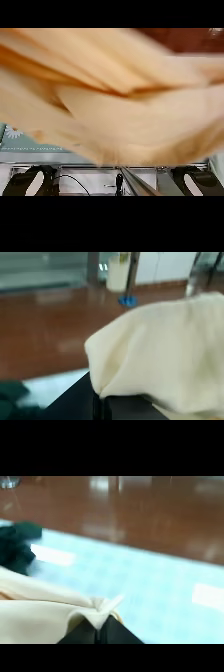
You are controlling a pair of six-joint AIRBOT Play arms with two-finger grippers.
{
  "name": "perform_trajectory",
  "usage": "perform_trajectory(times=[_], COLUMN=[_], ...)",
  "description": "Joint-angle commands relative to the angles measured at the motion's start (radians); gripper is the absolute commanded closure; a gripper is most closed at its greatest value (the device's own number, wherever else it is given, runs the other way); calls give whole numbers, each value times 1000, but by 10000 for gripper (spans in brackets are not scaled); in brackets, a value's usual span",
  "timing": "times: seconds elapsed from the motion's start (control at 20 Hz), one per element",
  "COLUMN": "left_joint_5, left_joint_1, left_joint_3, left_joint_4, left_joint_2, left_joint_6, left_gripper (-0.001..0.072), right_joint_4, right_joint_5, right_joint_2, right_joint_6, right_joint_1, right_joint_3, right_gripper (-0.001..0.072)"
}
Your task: Fold the shirts.
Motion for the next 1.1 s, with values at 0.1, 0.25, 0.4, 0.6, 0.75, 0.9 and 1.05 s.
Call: perform_trajectory(times=[0.1, 0.25, 0.4, 0.6, 0.75, 0.9, 1.05], left_joint_5=[-108, 14, 163, 261, 265, 212, -6], left_joint_1=[3, 3, -11, -96, -172, -222, -180], left_joint_3=[-495, -801, -909, -856, -798, -732, -607], left_joint_4=[-92, -97, -136, -243, -280, -288, -209], left_joint_2=[77, 40, -98, -358, -520, -587, -591], left_joint_6=[-18, -18, 24, 91, 90, 84, 49], left_gripper=[684, 684, 684, 684, 684, 12, 4], right_joint_4=[81, 143, 123, 145, 289, 484, 463], right_joint_5=[32, -104, -360, -613, -766, -821, -698], right_joint_2=[196, 229, 191, -60, -264, -413, -466], right_joint_6=[110, 121, 122, 107, 29, -80, -148], right_joint_1=[-1, 0, -1, 2, 2, 1, -56], right_joint_3=[-552, -882, -1115, -1183, -1182, -1158, -991], right_gripper=[691, 691, 691, 690, 690, 234, 79])
